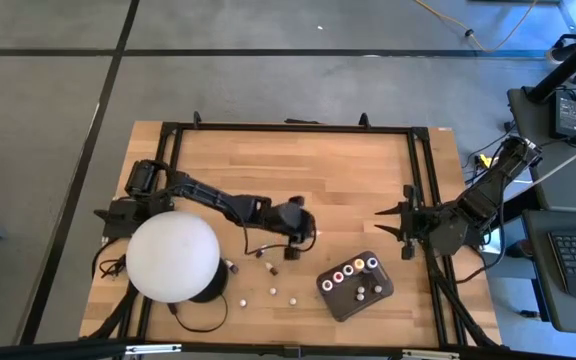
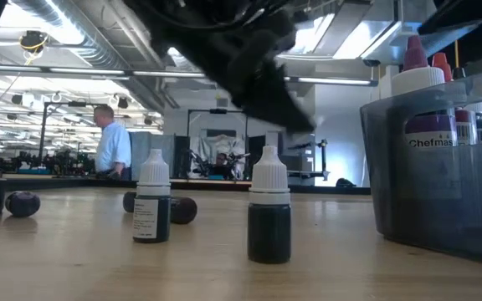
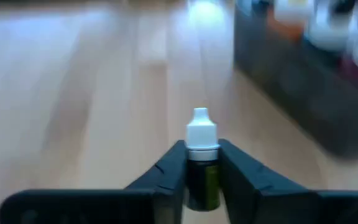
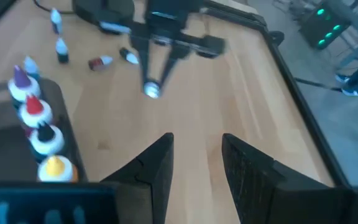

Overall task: Pick & Place food coloring
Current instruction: Put the small green food coloring bottle into the bin

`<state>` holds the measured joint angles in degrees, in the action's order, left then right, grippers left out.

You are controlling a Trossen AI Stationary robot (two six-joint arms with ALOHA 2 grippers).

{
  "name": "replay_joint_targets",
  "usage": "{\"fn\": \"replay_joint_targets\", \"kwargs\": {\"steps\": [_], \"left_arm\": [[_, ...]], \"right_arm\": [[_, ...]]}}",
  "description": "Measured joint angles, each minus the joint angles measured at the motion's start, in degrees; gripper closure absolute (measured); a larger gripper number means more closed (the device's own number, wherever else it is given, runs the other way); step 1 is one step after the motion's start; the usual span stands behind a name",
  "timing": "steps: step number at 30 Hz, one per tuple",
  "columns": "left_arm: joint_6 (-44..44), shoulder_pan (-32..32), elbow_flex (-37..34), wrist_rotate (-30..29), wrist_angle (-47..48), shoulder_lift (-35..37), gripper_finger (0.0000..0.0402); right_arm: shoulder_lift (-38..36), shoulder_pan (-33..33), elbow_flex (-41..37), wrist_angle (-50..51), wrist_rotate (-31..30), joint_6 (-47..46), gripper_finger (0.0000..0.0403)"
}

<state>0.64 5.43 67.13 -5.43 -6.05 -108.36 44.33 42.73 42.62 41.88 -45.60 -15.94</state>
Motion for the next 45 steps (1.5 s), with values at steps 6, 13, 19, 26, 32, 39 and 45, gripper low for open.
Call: {"fn": "replay_joint_targets", "kwargs": {"steps": [6, 13, 19, 26, 32, 39, 45], "left_arm": [[4.13, -4.28, -1.55, 7.21, -18.75, -0.35, 0.0332], [1.43, -7.43, -3.83, 20.12, -36.47, -4.11, 0.0331], [-1.30, -5.41, -3.91, 25.51, -41.82, -6.89, 0.0321], [-0.91, -1.59, -3.91, 23.47, -43.94, -7.09, 0.0319], [-0.91, -0.17, -3.91, 23.30, -45.28, -6.99, 0.0318], [-3.51, -0.63, -3.91, 23.07, -45.24, -6.99, 0.0318], [-6.37, -0.80, -3.91, 22.91, -45.21, -6.99, 0.0318]], "right_arm": [[-0.42, -3.72, 1.17, -2.63, 8.94, 5.01, 0.0263], [0.41, -8.42, 1.19, -7.83, 22.27, 20.96, 0.0263], [2.00, -8.41, 1.19, -9.27, 27.62, 28.14, 0.0263], [7.31, -10.46, 1.17, -17.45, 29.36, 27.41, 0.0263], [15.08, -15.32, 2.89, -23.43, 29.33, 28.32, 0.0263], [21.78, -16.69, 12.72, -11.64, 34.17, 28.43, 0.0263], [27.65, -16.77, 17.51, -9.01, 34.77, 32.38, 0.0263]]}}
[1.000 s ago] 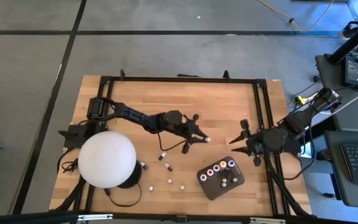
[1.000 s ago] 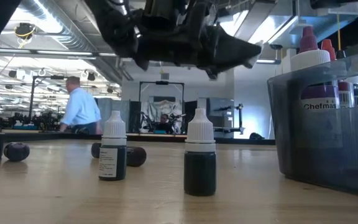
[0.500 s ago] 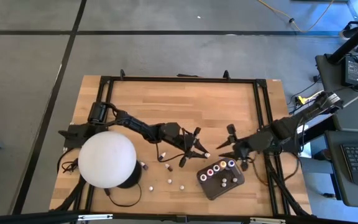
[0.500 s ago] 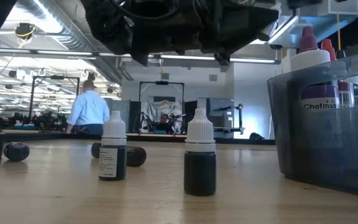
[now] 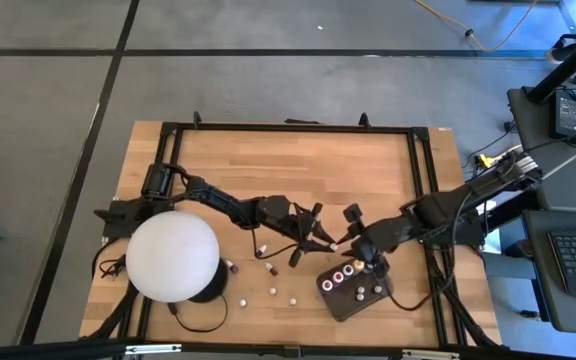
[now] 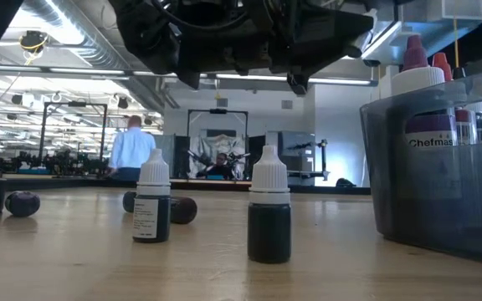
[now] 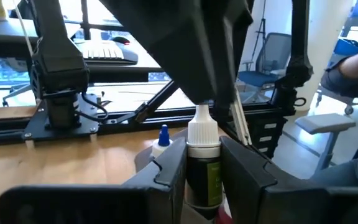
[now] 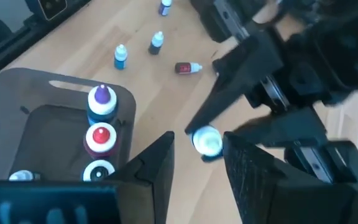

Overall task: Pick & Place food coloring
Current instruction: Put the small green food coloring bottle into the bin

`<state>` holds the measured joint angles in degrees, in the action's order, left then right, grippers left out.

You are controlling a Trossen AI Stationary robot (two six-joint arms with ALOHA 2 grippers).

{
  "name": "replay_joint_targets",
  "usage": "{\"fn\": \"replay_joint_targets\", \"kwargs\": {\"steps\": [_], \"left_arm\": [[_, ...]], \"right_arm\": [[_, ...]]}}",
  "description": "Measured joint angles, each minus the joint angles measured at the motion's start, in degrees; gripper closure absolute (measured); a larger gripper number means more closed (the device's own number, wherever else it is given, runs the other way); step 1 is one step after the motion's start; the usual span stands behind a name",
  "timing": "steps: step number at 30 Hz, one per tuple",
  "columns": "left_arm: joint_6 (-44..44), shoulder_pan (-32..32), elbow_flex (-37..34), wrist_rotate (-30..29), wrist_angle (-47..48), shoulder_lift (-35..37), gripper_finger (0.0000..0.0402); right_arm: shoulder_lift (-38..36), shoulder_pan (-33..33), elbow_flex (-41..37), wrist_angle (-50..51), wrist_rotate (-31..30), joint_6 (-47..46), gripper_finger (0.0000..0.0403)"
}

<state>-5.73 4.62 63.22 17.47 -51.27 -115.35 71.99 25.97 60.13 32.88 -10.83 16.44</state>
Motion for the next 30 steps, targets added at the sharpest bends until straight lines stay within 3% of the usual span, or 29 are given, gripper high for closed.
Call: {"fn": "replay_joint_targets", "kwargs": {"steps": [9, 24, 30], "left_arm": [[-3.11, 0.04, 0.00, 0.14, 0.03, 0.02, 0.0318], [-3.15, 0.00, 0.00, 0.03, 0.24, 0.02, 0.0318], [-3.15, -0.04, 0.00, -0.31, 0.22, 0.02, 0.0318]], "right_arm": [[5.05, -1.23, 2.59, 1.99, -0.02, 2.27, 0.0263], [5.51, -1.43, 2.61, 3.13, -0.26, -0.96, 0.0264], [5.51, -1.39, 2.61, 3.63, -3.11, -2.00, 0.0296]]}}
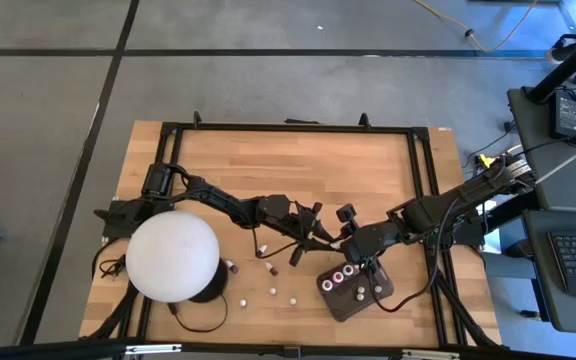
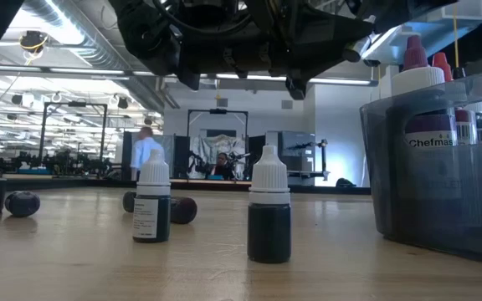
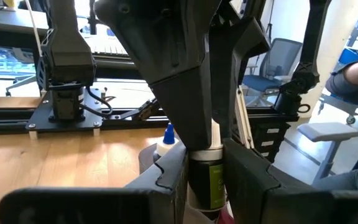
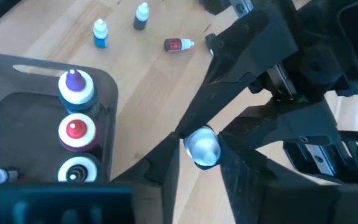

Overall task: Pick & Place food coloring
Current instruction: Put the small green food coloring bottle into the bin

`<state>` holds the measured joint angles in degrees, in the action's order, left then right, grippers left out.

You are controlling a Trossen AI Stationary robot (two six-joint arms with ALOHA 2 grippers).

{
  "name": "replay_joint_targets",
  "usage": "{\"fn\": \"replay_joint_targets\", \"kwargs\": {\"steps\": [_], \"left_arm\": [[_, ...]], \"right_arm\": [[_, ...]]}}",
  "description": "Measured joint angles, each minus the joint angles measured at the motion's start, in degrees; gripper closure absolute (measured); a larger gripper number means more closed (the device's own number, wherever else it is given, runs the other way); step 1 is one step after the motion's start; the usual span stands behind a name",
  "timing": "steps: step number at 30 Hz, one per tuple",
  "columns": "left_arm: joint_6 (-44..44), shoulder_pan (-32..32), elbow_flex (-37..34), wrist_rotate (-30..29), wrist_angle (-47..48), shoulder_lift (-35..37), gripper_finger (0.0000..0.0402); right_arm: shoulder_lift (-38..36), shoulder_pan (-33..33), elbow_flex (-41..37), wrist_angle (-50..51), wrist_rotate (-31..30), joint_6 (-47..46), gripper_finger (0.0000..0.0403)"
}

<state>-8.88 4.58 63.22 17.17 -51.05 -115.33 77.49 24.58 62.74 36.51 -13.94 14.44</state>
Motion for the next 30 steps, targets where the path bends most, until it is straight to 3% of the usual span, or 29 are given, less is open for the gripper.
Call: {"fn": "replay_joint_targets", "kwargs": {"steps": [6, 21, 30], "left_arm": [[0.14, 0.02, 0.00, 0.13, 0.26, 0.00, 0.0318], [-0.50, -2.01, 0.00, 1.60, -0.19, 0.03, 0.0316], [2.56, -1.62, 0.11, 2.14, -0.68, 0.17, 0.0243]], "right_arm": [[-0.02, 0.00, 0.00, 0.58, -0.27, 3.65, 0.0350], [-0.02, -0.04, 1.09, 2.10, -3.00, 3.65, 0.0350], [0.00, -0.04, 1.55, 2.96, -3.02, 3.41, 0.0349]]}}
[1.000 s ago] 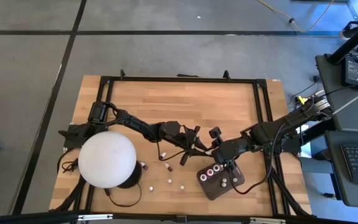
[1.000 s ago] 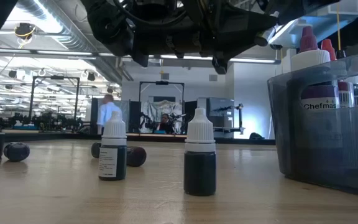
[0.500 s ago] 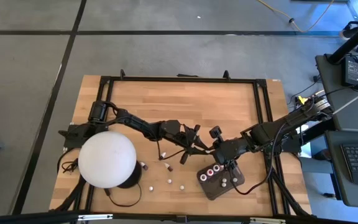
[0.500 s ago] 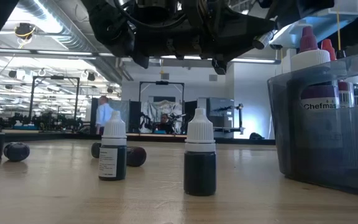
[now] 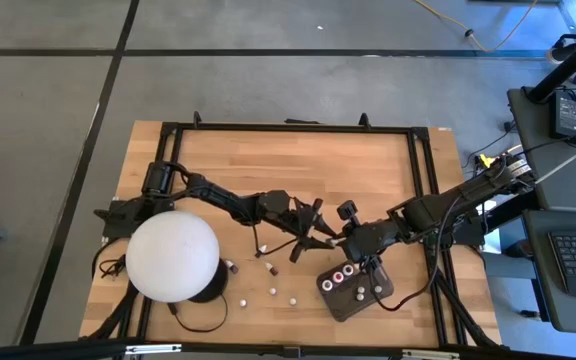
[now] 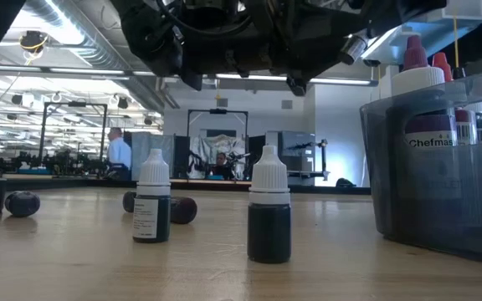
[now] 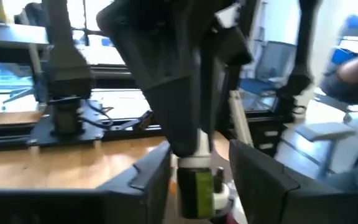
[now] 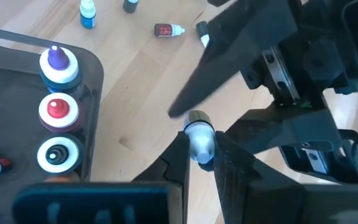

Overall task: Pick & Place food coloring
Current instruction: Put the small green food coloring bottle into the bin

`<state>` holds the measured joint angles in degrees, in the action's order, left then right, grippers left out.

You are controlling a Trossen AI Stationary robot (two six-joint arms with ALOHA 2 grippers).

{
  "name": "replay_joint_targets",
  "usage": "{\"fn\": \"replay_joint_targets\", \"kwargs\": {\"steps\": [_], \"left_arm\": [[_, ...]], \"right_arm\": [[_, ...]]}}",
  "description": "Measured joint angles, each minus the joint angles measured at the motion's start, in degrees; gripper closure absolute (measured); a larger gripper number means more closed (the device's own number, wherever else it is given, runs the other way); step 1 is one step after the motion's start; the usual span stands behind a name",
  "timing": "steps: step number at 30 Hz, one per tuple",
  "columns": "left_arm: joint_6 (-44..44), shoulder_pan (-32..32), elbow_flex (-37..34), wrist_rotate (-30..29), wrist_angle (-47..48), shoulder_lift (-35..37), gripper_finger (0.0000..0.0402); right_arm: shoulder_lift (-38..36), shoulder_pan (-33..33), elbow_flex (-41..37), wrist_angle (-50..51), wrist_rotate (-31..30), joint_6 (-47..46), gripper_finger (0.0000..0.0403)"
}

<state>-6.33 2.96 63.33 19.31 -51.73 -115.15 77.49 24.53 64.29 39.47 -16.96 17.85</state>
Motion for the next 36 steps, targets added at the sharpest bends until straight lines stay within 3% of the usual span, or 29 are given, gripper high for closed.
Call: {"fn": "replay_joint_targets", "kwargs": {"steps": [4, 10, 19, 30, 36], "left_arm": [[0.50, -1.04, 0.00, 6.22, 1.58, 0.69, 0.0215], [-3.93, -2.78, 0.02, 13.11, 4.40, 2.08, 0.0203], [-4.50, -4.76, 0.00, 12.65, 8.67, 2.05, 0.0209], [-4.63, -5.31, -0.04, 12.31, 11.13, 1.99, 0.0209], [-5.14, -5.31, -0.04, 12.30, 11.30, 1.97, 0.0206]], "right_arm": [[-0.10, 0.05, 0.55, 1.63, 0.22, -2.66, 0.0349], [-0.20, 2.28, 7.09, 12.46, -0.18, -11.68, 0.0348], [1.91, 11.14, 13.83, 22.85, 3.38, -32.07, 0.0348], [16.49, 20.42, 23.09, 26.83, 6.12, -52.18, 0.0348], [24.20, 20.96, 24.22, 28.40, 5.25, -75.29, 0.0348]]}}
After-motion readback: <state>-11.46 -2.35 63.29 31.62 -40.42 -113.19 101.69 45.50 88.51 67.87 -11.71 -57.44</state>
